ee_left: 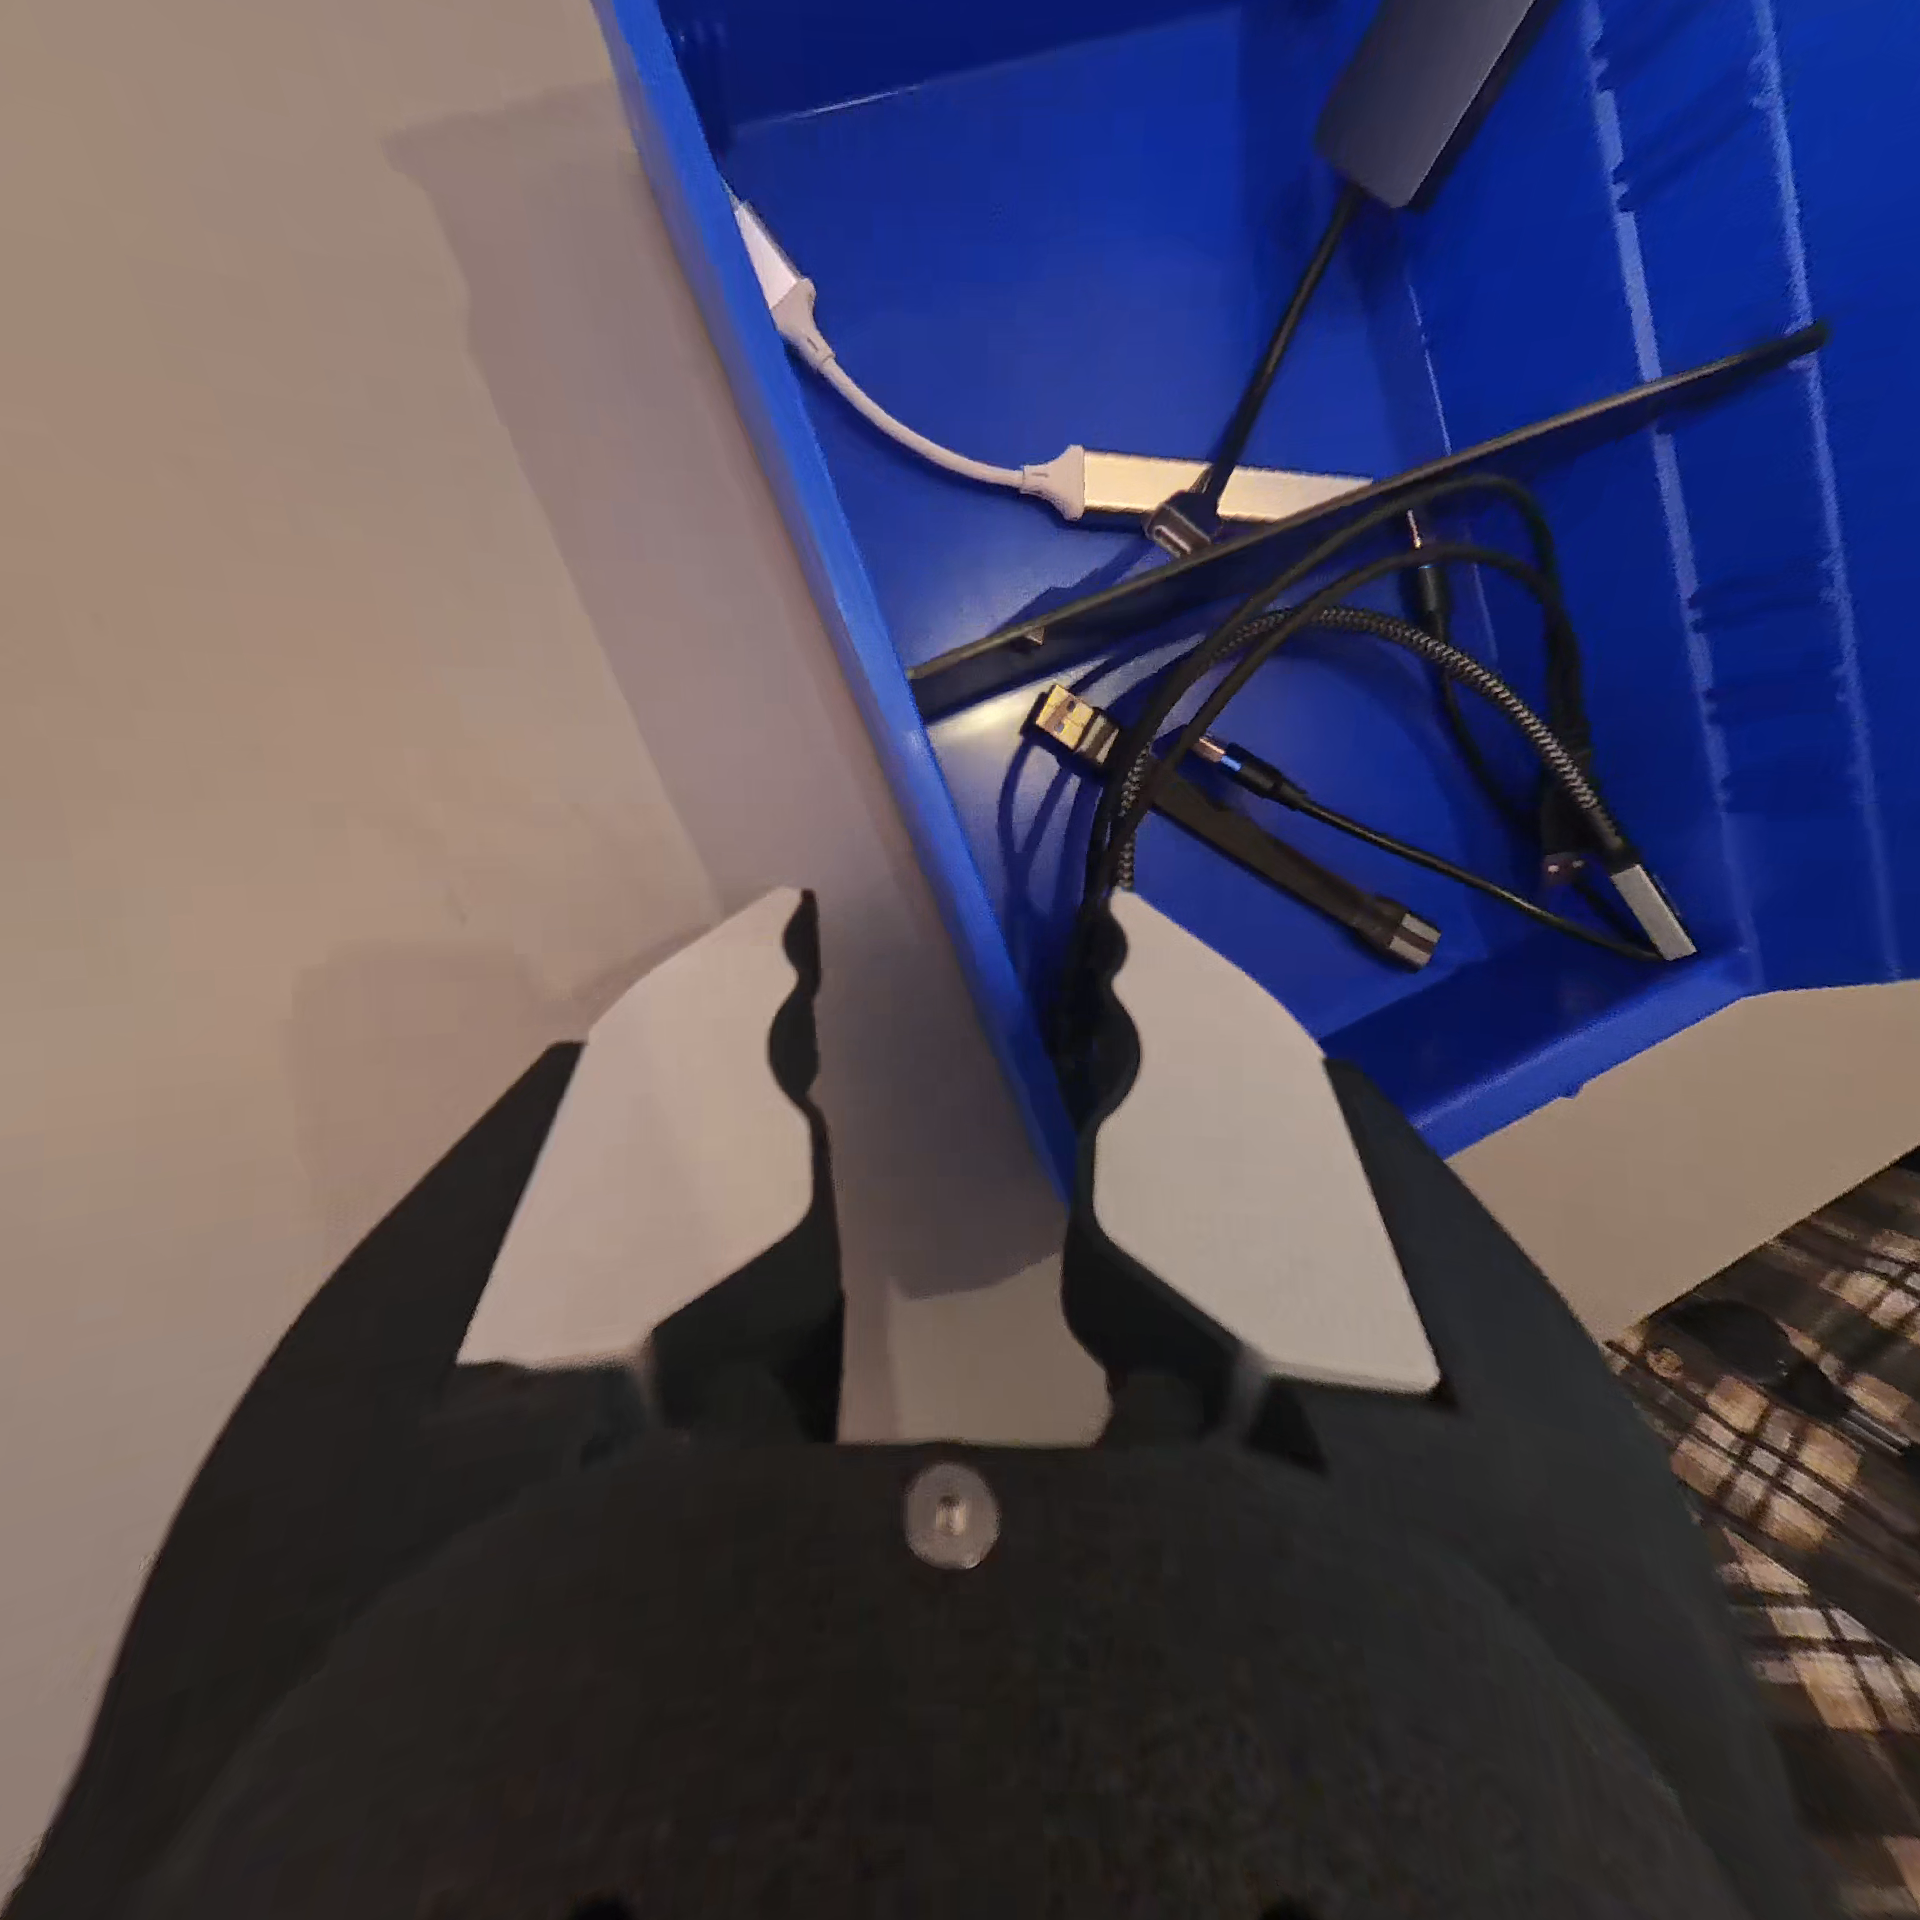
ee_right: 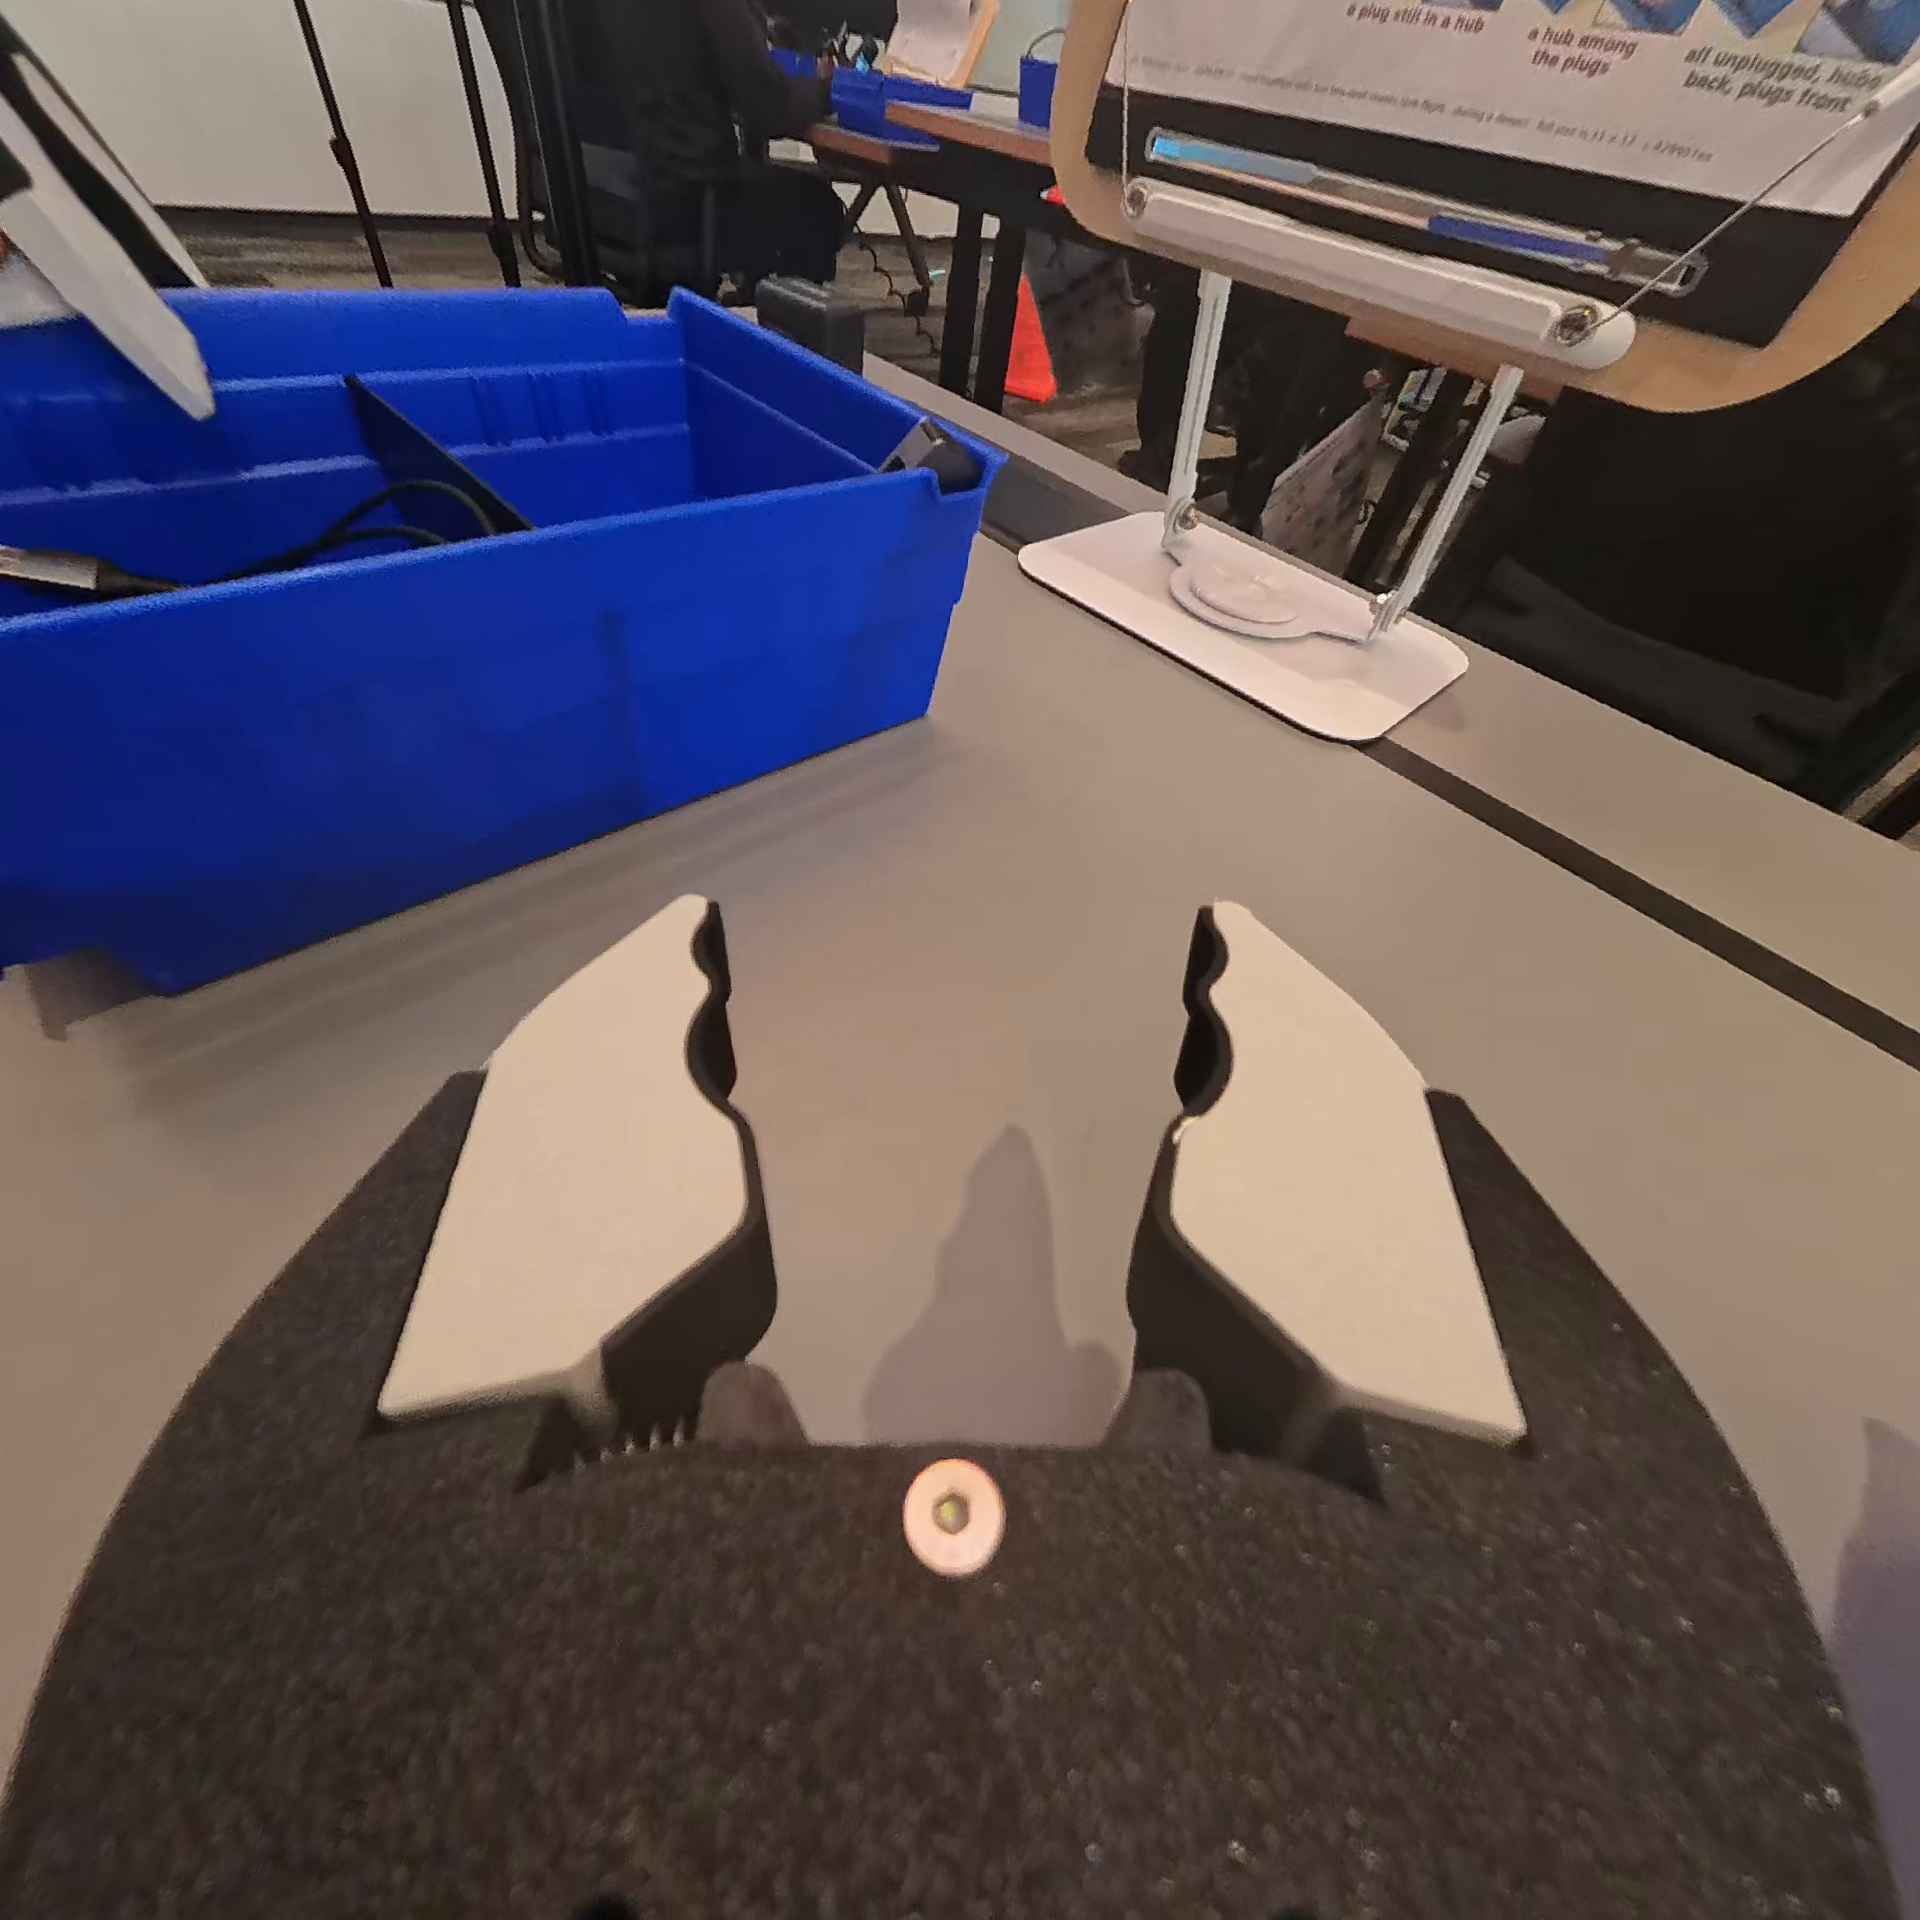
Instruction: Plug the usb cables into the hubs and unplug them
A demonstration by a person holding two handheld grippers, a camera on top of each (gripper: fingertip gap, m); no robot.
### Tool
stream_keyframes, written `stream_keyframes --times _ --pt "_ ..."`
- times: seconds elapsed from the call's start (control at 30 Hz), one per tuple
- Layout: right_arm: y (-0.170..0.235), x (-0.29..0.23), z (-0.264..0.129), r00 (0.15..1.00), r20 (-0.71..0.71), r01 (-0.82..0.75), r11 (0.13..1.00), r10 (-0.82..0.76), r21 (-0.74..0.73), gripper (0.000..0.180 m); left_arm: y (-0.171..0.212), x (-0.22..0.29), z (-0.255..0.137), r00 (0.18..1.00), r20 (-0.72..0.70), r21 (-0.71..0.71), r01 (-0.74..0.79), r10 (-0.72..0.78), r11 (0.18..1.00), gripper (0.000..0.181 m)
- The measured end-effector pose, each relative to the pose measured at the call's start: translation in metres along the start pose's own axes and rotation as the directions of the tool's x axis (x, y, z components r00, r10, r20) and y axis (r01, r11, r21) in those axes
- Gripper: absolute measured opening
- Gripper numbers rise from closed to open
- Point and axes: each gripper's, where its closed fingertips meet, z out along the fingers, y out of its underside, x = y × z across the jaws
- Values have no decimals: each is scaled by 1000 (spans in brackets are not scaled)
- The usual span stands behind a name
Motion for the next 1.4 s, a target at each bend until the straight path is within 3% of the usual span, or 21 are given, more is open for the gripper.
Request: stream_keyframes --times 0.1,0.23,0.43,0.7,1.07,1.4 --pt "2 0 1 1000 -6 2 1000 -2 -18 83 4 2 8 1000 -17 -91 -10 9 996 30" --pt "2 2 0 1000 -15 1 1000 -1 -12 81 3 -16 10 995 83 -161 -34 48 986 8" --pt "4 4 -1 1000 -14 -27 999 27 -24 79 4 -56 -1 992 126 -122 39 -23 992 4" --pt "7 2 2 999 4 -35 999 35 -41 79 39 -128 -38 964 190 -89 204 -184 975 4" --pt "17 -3 7 998 36 -42 996 45 -81 77 98 -233 -94 849 273 20 465 -452 885 5" --pt "17 -8 8 998 50 -26 996 30 -88 75 120 -275 -116 798 281 60 540 -533 840 5"
